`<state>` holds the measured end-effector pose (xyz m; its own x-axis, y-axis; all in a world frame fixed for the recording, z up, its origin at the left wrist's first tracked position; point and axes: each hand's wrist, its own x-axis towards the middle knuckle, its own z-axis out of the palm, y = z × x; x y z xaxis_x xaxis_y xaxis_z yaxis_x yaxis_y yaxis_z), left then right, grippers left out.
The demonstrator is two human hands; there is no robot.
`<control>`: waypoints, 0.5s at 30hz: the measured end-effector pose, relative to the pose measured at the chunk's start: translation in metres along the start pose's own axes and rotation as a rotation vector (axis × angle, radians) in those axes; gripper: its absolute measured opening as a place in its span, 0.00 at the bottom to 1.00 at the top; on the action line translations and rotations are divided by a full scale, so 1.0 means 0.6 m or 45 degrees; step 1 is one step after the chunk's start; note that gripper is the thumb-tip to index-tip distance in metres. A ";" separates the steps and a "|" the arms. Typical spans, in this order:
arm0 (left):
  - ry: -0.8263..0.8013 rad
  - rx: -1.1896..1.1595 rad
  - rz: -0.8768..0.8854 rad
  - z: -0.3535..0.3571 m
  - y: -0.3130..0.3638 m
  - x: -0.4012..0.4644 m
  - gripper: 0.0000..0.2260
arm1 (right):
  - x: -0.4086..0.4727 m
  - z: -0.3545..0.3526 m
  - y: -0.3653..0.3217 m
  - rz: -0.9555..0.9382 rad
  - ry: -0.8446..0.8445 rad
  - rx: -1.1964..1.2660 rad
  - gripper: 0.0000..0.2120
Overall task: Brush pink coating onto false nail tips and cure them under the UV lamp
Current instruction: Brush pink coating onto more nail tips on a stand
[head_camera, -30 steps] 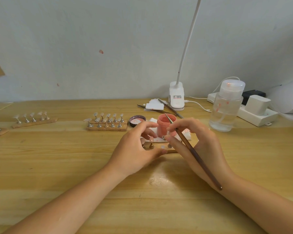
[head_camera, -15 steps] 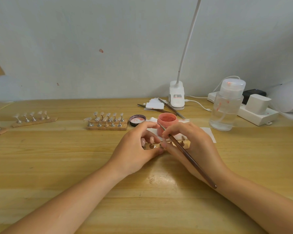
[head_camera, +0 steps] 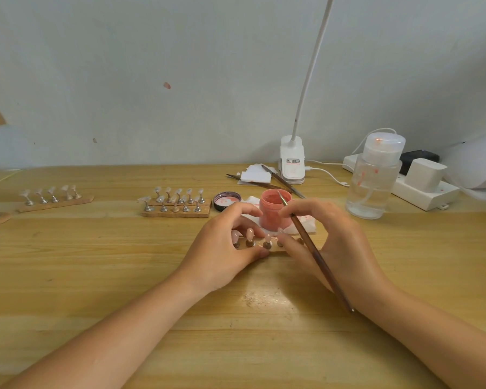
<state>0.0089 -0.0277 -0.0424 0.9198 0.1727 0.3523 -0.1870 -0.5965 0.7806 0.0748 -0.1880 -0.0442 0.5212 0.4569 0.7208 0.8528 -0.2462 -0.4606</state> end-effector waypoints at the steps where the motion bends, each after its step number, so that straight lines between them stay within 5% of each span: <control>1: 0.000 0.006 0.002 0.000 -0.001 0.000 0.20 | 0.000 -0.003 0.002 0.001 -0.021 -0.009 0.14; 15: 0.035 -0.016 0.015 0.002 -0.008 0.001 0.19 | -0.001 -0.002 0.012 -0.058 -0.179 -0.033 0.12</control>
<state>0.0108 -0.0257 -0.0464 0.9077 0.1874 0.3753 -0.2021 -0.5887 0.7827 0.0807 -0.1909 -0.0470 0.4741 0.5826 0.6602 0.8768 -0.2441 -0.4142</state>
